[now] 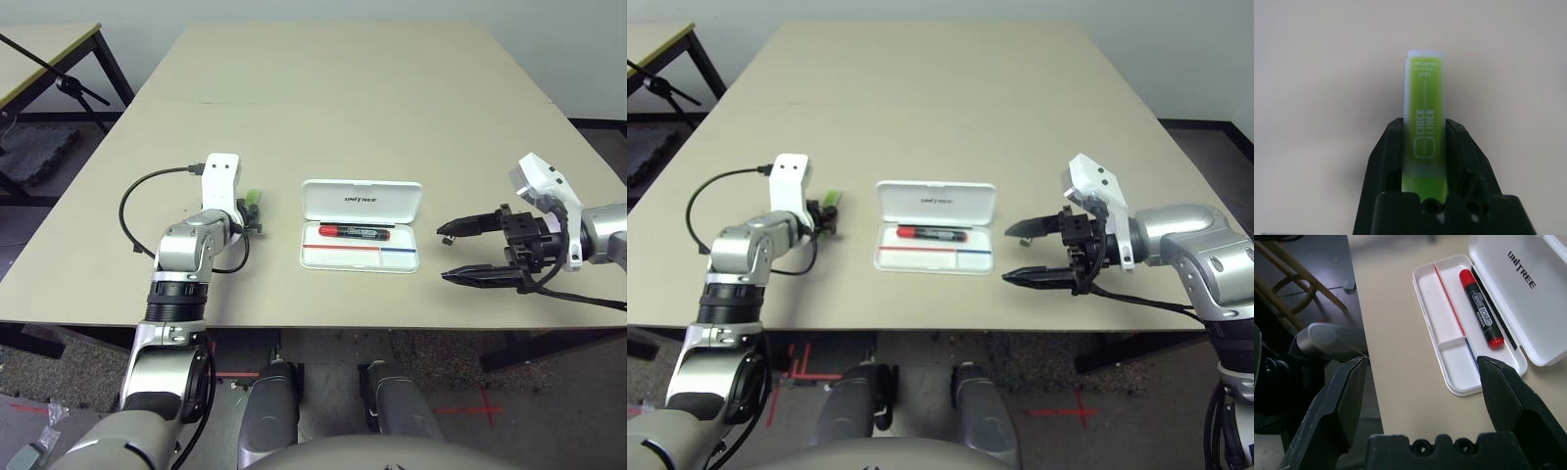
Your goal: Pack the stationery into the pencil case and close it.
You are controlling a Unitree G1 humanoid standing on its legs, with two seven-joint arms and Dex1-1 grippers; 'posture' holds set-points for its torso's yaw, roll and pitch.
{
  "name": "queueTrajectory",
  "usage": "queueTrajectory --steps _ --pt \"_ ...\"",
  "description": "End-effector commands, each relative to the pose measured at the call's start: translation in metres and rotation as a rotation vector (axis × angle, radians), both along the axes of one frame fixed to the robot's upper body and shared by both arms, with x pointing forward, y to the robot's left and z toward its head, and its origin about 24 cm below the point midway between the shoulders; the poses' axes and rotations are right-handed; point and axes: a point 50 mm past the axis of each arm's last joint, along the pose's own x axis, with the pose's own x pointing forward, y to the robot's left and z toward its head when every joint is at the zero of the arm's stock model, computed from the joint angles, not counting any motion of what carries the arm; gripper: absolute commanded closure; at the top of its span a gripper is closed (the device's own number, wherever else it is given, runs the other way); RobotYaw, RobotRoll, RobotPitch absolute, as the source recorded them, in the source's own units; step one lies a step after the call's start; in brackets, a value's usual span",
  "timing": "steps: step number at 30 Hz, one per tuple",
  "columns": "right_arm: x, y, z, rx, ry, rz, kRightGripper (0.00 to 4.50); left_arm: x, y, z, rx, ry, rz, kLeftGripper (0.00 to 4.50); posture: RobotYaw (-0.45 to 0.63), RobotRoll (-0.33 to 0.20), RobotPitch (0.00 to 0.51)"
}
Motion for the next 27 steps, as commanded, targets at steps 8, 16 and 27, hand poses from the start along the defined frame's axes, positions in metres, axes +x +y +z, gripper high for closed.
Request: queueTrajectory --steps 8,16,27 --pt "0.003 0.001 -0.001 -0.019 -0.009 0.008 0.00 -0.023 0.024 0.018 0.173 -0.024 -0.519 3.39 -0.09 0.000 0.101" --pt "0.006 0.002 -0.001 -0.028 -0.019 0.014 0.00 -0.026 0.054 0.030 0.277 0.015 -0.581 3.39 -0.08 0.000 0.101" --pt "0.008 0.002 -0.001 -0.036 -0.024 0.017 0.00 -0.035 0.044 0.045 0.228 -0.049 -0.828 3.39 -0.07 0.000 0.100"
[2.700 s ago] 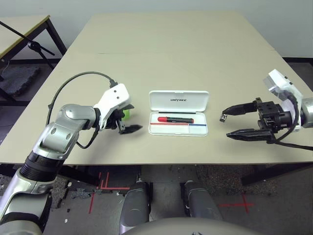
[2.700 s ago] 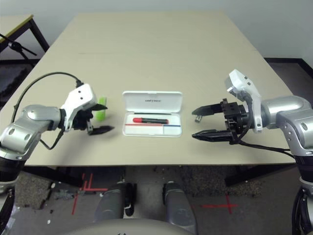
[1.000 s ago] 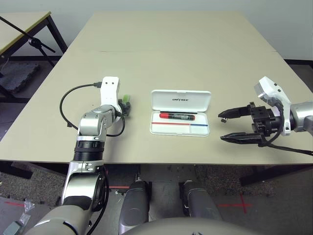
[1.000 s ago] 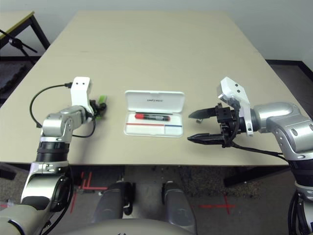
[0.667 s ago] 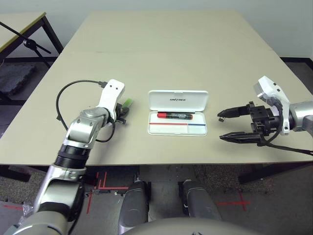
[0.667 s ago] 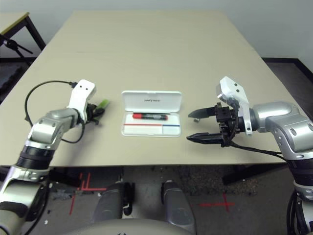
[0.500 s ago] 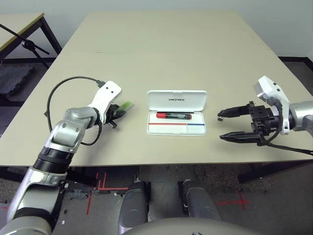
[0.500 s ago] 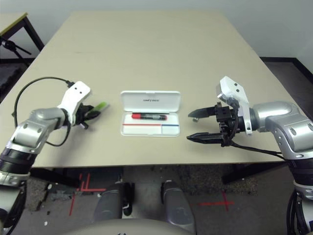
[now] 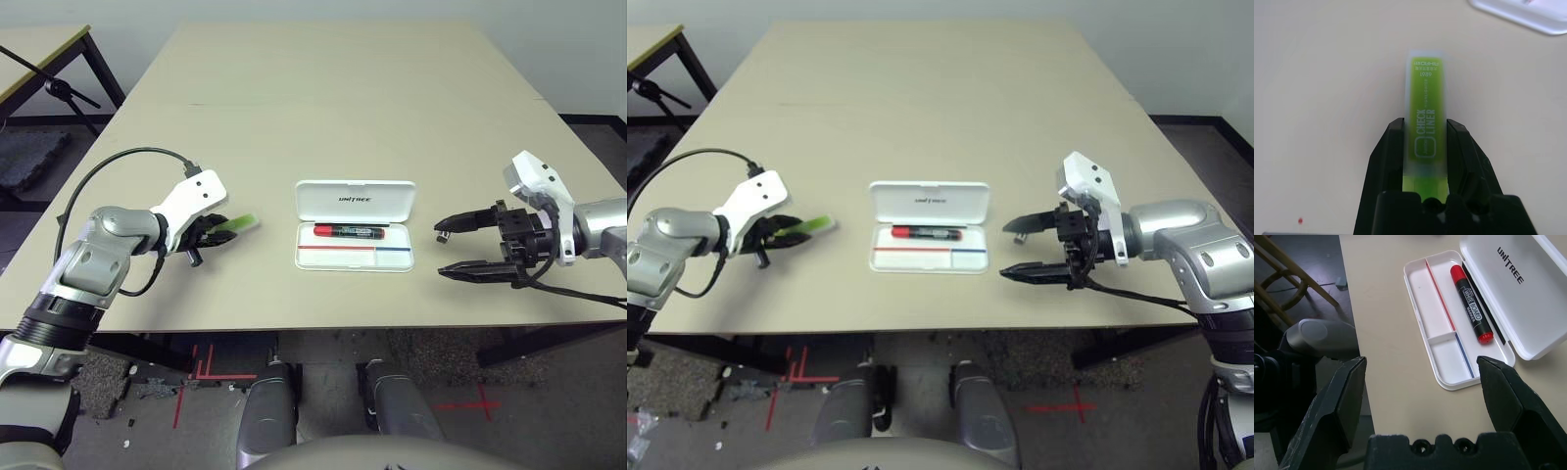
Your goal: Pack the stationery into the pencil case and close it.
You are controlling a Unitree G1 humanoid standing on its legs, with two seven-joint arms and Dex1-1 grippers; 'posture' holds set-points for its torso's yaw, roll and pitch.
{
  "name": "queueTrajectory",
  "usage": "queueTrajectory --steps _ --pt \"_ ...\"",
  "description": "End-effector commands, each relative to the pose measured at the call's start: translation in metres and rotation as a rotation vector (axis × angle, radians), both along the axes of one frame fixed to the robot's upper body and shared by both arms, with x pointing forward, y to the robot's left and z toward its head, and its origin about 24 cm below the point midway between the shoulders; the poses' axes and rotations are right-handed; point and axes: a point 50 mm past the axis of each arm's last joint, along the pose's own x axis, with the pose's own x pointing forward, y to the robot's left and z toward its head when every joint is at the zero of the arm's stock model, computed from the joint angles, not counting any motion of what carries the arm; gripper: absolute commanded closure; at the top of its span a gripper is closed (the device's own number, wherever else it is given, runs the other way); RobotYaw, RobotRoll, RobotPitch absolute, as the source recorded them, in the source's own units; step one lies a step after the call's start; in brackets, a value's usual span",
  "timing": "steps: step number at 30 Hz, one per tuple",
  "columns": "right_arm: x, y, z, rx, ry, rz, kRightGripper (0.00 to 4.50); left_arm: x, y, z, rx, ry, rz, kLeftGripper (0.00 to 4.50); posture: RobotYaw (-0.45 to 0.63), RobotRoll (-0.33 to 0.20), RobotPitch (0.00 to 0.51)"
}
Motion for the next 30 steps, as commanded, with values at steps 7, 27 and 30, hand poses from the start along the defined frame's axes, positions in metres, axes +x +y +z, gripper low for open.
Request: queueTrajectory --steps 7,27,30 --pt "0.002 0.001 -0.002 -0.024 0.002 0.012 0.00 -0.026 -0.028 0.015 -0.124 0.015 -0.380 3.39 -0.07 0.000 0.100" --pt "0.003 0.000 -0.004 -0.038 -0.012 -0.003 0.00 0.002 -0.125 0.015 -0.214 -0.028 -0.473 3.39 -0.09 0.000 0.079" --pt "0.003 0.000 -0.003 -0.042 -0.016 -0.004 0.00 0.002 -0.136 0.009 -0.221 -0.004 -0.490 3.39 -0.09 0.000 0.079"
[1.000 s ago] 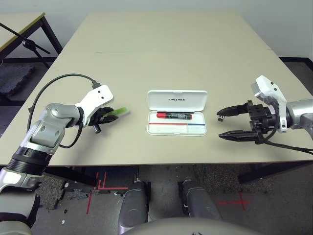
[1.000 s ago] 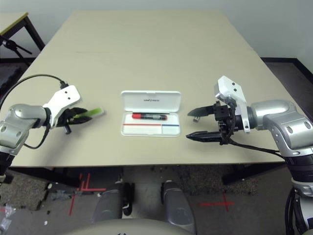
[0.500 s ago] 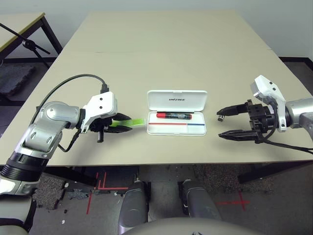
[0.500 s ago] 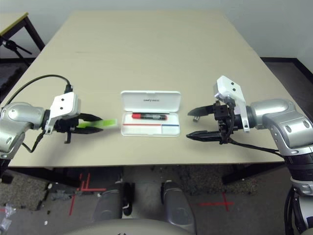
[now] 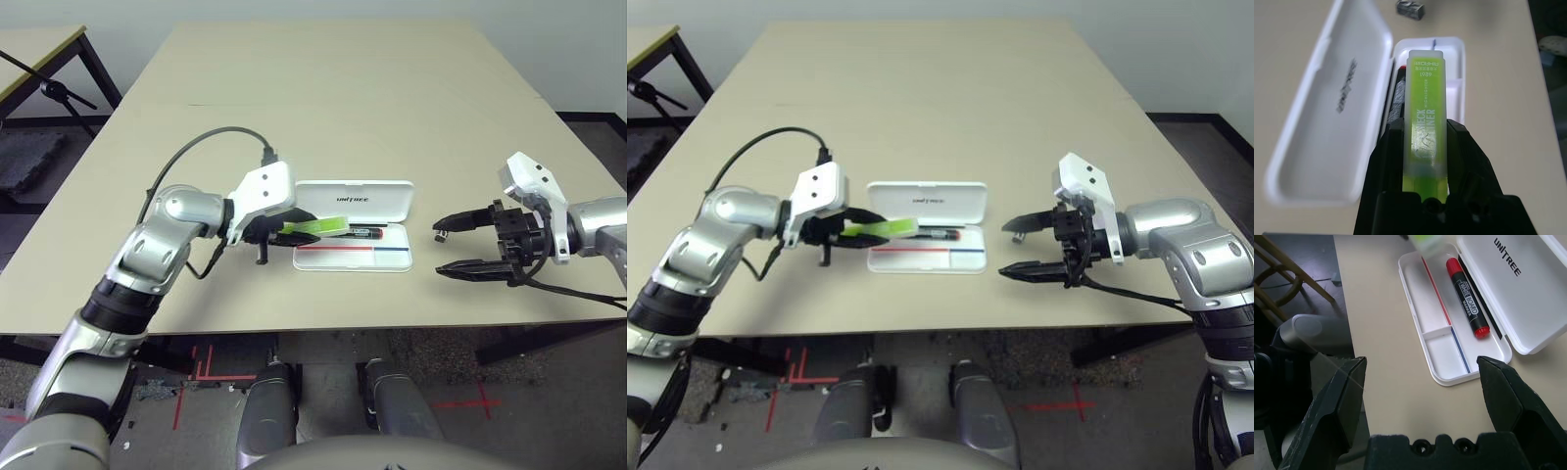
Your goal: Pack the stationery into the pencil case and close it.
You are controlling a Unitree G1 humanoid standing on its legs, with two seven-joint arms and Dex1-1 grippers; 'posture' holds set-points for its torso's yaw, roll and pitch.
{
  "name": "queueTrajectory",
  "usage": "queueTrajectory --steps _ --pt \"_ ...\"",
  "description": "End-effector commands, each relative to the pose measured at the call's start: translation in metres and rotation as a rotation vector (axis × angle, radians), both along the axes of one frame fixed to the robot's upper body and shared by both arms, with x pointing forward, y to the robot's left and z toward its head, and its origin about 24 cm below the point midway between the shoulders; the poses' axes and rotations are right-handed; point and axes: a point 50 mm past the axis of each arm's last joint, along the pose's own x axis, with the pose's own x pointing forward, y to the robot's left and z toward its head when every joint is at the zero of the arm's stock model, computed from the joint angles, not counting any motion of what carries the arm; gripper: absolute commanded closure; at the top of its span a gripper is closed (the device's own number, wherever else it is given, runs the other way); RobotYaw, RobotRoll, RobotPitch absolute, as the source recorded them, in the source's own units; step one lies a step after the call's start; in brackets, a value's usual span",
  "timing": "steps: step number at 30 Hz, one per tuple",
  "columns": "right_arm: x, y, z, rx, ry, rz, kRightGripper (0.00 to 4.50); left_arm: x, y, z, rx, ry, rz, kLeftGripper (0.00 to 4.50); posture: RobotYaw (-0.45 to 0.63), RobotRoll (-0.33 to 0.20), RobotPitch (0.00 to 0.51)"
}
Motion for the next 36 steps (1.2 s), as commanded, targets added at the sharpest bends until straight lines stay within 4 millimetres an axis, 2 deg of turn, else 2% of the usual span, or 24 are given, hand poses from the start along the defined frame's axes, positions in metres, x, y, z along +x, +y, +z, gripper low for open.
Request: queueTrajectory --steps 1,6,12,20,36 --pt "0.000 0.000 0.001 -0.017 -0.011 0.004 0.00 0.002 -0.009 -0.008 0.030 0.025 -0.006 3.39 -0.10 0.000 0.077" --pt "0.000 -0.001 0.001 -0.027 -0.014 0.003 0.00 0.000 -0.027 -0.018 0.031 0.048 -0.052 3.39 -0.09 0.000 0.079" --pt "0.001 -0.001 0.000 -0.033 -0.016 0.002 0.00 0.005 -0.034 -0.026 0.061 0.045 -0.063 3.39 -0.09 0.000 0.079" --pt "0.000 -0.001 -0.001 -0.038 -0.019 0.000 0.00 0.011 -0.032 -0.032 0.100 0.025 -0.060 3.39 -0.10 0.000 0.080" --pt "0.002 0.001 -0.002 -0.044 -0.027 0.001 0.00 0.009 -0.028 -0.036 0.133 0.038 -0.072 3.39 -0.10 0.000 0.088"
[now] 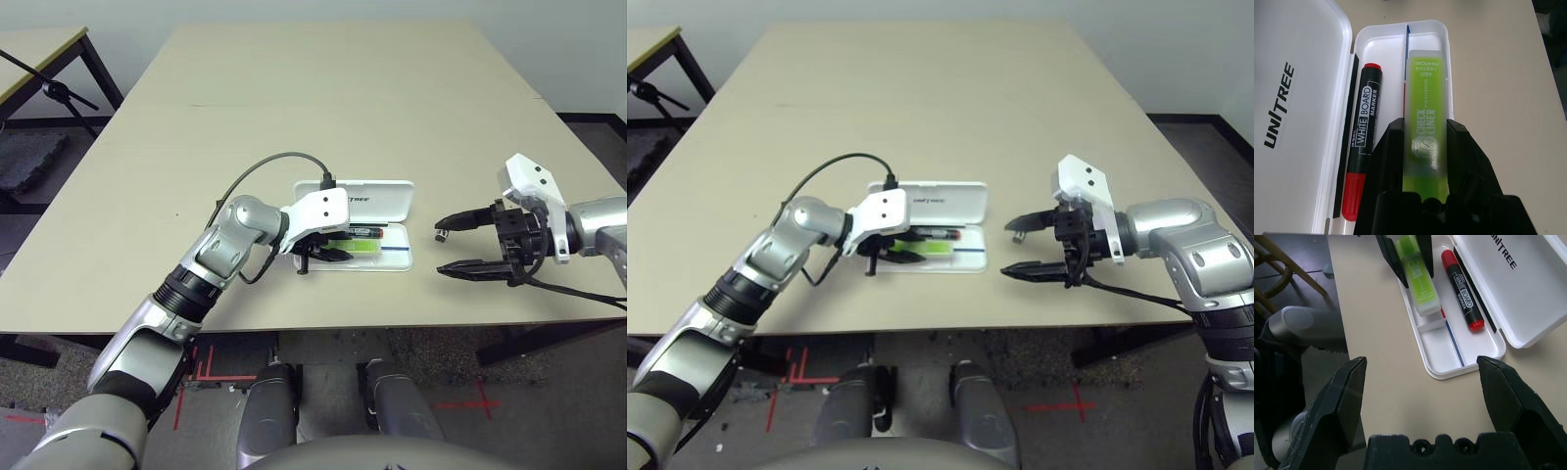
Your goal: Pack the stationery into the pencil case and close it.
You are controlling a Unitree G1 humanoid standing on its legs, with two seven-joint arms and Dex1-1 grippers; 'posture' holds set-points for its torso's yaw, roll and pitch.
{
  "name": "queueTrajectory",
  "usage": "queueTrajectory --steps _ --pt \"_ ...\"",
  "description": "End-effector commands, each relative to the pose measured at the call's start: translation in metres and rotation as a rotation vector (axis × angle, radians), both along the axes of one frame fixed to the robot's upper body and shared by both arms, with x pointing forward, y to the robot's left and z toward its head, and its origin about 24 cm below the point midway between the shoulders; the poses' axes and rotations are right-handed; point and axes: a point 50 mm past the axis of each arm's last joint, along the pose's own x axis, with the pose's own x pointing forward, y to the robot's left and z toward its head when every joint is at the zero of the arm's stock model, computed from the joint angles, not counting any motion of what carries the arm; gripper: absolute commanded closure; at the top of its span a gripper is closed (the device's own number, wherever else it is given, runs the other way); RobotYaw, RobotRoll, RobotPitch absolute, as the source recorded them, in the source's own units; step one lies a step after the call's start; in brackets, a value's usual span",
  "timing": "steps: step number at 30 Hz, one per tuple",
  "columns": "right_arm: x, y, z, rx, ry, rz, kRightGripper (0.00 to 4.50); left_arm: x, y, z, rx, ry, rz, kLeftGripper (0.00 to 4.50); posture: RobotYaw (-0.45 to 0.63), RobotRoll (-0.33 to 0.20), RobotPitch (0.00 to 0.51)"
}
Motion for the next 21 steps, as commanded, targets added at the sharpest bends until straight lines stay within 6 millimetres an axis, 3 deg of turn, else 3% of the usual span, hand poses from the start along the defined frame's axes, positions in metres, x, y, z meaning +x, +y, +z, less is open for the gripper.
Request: queueTrajectory --steps 1,10,15,21 --pt "0.001 0.002 0.000 -0.006 -0.009 0.007 0.00 -0.003 0.000 -0.004 0.030 0.003 -0.019 3.39 -0.10 0.000 0.088" --pt "0.003 0.003 -0.001 -0.007 -0.010 0.008 0.00 -0.003 0.002 -0.001 0.036 0.000 -0.015 0.10 -0.10 0.000 0.087" --pt "0.003 0.001 -0.001 -0.006 -0.011 0.004 0.00 -0.004 0.006 0.012 -0.014 -0.010 -0.013 0.04 -0.10 0.000 0.086" --pt "0.001 -0.002 -0.003 -0.006 -0.002 -0.006 0.00 -0.007 0.027 0.039 -0.084 -0.027 0.000 0.04 -0.10 0.000 0.090"
